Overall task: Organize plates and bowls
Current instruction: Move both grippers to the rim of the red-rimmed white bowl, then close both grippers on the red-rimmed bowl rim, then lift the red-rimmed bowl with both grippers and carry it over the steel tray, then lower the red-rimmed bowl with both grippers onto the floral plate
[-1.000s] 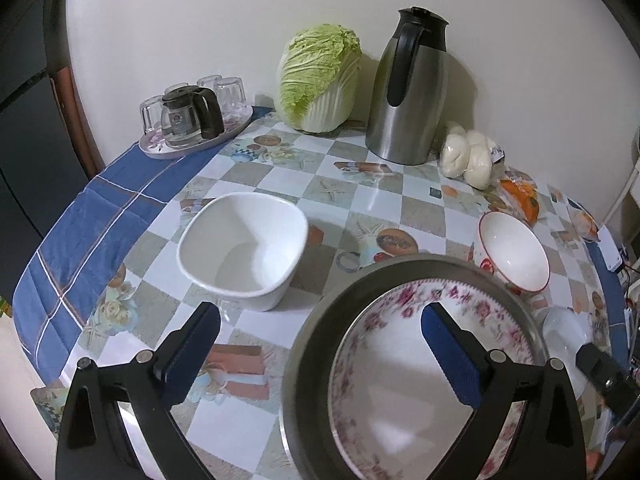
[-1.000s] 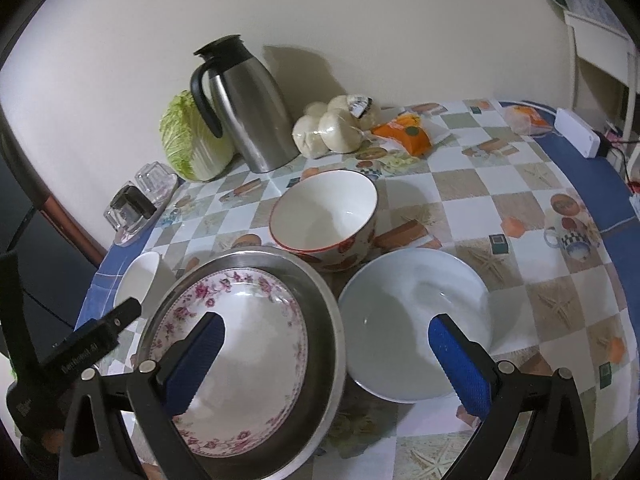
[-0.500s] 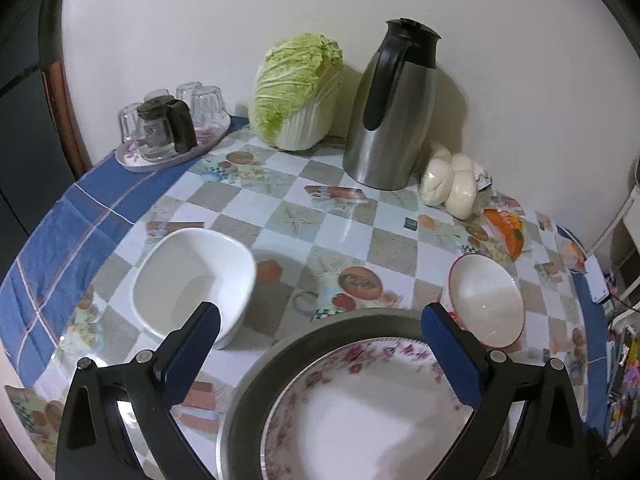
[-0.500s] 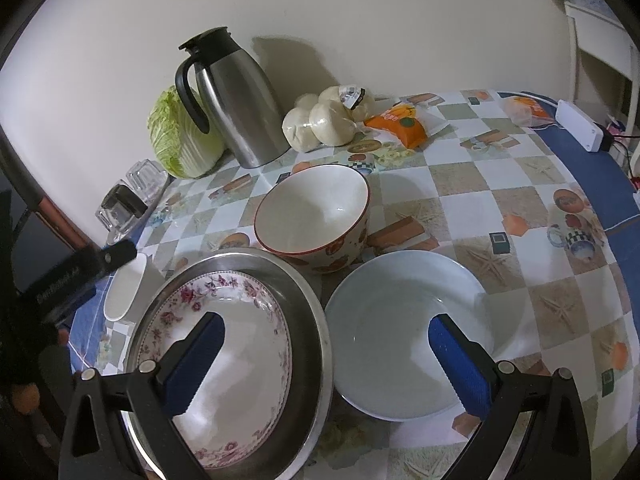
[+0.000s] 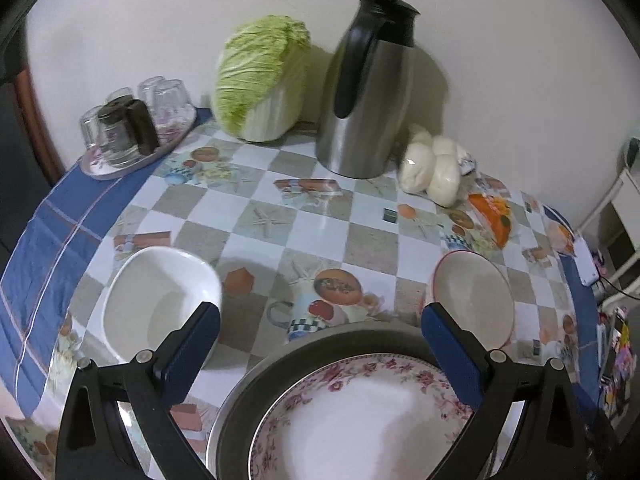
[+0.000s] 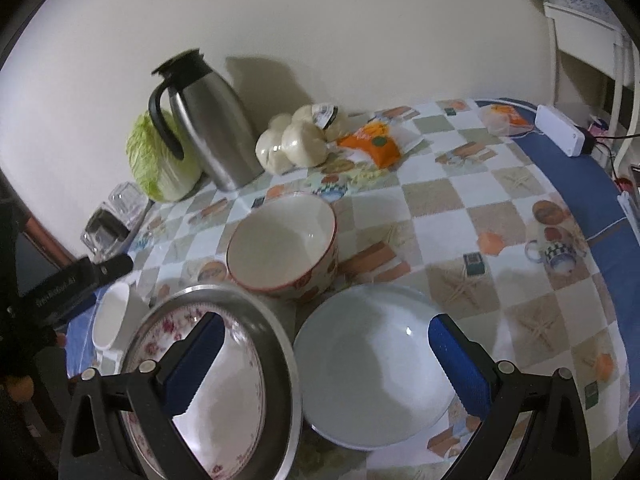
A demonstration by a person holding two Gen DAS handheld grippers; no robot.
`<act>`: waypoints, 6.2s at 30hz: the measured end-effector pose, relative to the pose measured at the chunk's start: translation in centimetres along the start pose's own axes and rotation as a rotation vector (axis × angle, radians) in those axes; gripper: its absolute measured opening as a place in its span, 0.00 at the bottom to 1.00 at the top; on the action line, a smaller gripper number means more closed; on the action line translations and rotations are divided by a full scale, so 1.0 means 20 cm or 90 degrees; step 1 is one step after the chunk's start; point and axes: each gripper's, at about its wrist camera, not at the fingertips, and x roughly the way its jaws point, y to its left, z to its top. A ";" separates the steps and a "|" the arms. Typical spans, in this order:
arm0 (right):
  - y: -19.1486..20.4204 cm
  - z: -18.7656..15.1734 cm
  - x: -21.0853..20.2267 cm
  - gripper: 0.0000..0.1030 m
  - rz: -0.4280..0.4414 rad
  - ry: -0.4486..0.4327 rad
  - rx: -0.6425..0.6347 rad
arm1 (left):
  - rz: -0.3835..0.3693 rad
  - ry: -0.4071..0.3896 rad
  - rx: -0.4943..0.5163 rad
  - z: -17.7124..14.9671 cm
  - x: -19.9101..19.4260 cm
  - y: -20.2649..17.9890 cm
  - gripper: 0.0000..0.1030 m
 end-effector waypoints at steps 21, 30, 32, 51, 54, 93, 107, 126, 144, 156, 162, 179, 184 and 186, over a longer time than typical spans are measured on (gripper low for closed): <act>0.16 0.42 -0.42 1.00 0.031 -0.046 -0.027 | 0.021 0.080 0.056 0.28 0.04 -0.21 0.98; 0.11 0.53 -0.14 1.00 -0.021 0.027 0.015 | 0.003 0.100 0.056 0.31 0.14 -0.31 0.98; 0.07 0.52 -0.05 1.00 -0.041 0.038 0.022 | -0.002 0.113 0.052 0.30 0.18 -0.32 0.97; -0.01 0.39 0.52 0.71 -0.066 0.165 0.017 | -0.051 0.212 0.079 0.15 0.55 -0.45 0.57; -0.03 0.37 0.58 0.63 -0.067 0.182 0.025 | -0.056 0.228 0.090 0.12 0.60 -0.48 0.49; 0.18 0.34 0.29 0.17 0.005 0.136 -0.023 | -0.098 0.113 0.067 0.06 0.19 -0.40 0.12; 0.34 0.12 0.12 0.17 0.034 0.118 -0.060 | -0.078 0.078 0.012 -0.15 0.00 -0.19 0.12; 0.40 -0.11 0.13 0.17 0.057 0.150 -0.026 | -0.063 0.101 -0.023 -0.31 -0.02 -0.05 0.12; 0.48 -0.23 0.11 0.18 0.073 0.165 -0.038 | -0.040 0.112 -0.032 -0.40 -0.09 0.05 0.12; 0.45 -0.25 0.12 0.19 0.077 0.174 -0.024 | -0.026 0.135 -0.024 -0.43 -0.04 0.04 0.14; 0.47 -0.26 0.15 0.22 0.079 0.182 -0.032 | -0.028 0.145 -0.036 -0.44 0.00 0.06 0.16; 0.52 -0.28 0.16 0.24 0.083 0.181 -0.043 | -0.042 0.154 -0.066 -0.43 0.00 0.11 0.22; 0.52 -0.27 0.14 0.24 0.077 0.172 -0.050 | -0.049 0.148 -0.071 -0.42 -0.01 0.12 0.28; 0.53 -0.26 0.13 0.24 0.075 0.167 -0.054 | -0.050 0.144 -0.074 -0.41 -0.03 0.12 0.32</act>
